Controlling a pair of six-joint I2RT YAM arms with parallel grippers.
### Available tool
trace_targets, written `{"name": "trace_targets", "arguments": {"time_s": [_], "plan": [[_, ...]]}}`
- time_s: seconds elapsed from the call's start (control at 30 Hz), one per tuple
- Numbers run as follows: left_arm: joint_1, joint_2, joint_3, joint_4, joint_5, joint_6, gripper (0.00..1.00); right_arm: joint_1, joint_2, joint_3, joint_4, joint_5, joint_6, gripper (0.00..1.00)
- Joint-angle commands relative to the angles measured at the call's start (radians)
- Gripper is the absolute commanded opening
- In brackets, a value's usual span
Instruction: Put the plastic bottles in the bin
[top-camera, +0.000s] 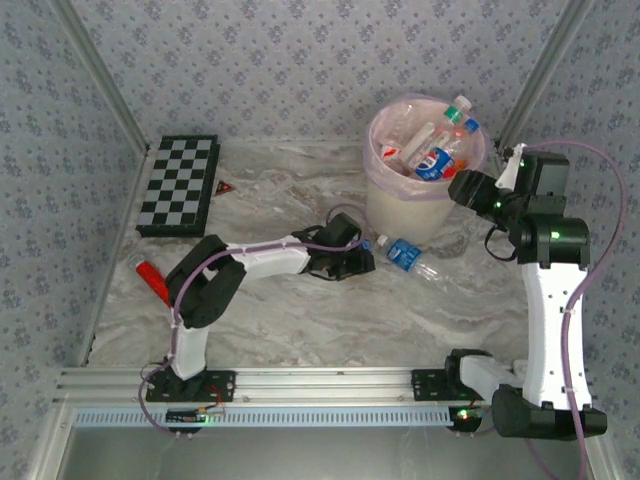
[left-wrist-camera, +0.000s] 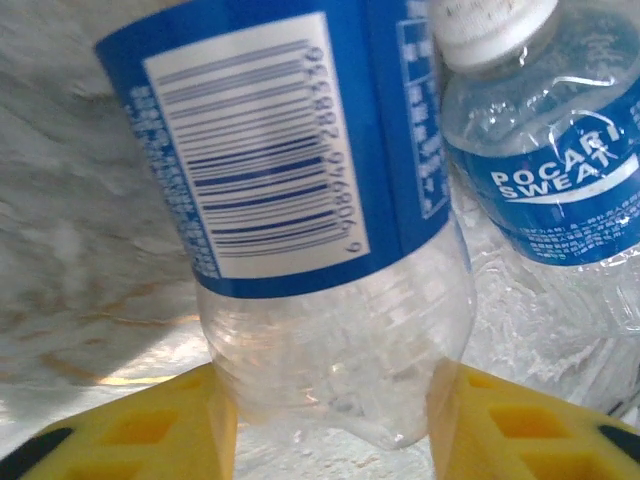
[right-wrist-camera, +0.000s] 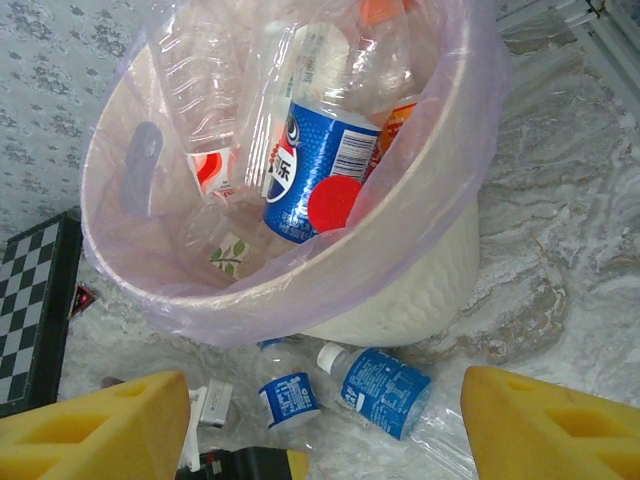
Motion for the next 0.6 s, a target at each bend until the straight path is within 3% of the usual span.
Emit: {"name": "trace_targets", "arguments": {"time_s": [0.0, 0.23, 0.57], "plan": [[0.038, -0.075, -0.026, -0.062, -0.031, 0.053, 0.44, 0.010, 0.008, 0.017, 0.027, -0.028, 0.025, 0.73], [0.081, -0.198, -0.061, -0.116, -0.035, 0.146, 0.40, 0.042, 0.037, 0.060, 0.053, -0.048, 0.041, 0.70], [0.099, -0.472, -0.077, -0.145, 0.024, 0.513, 0.39, 0.239, 0.186, 0.198, 0.138, -0.337, 0.033, 0.62]]}}
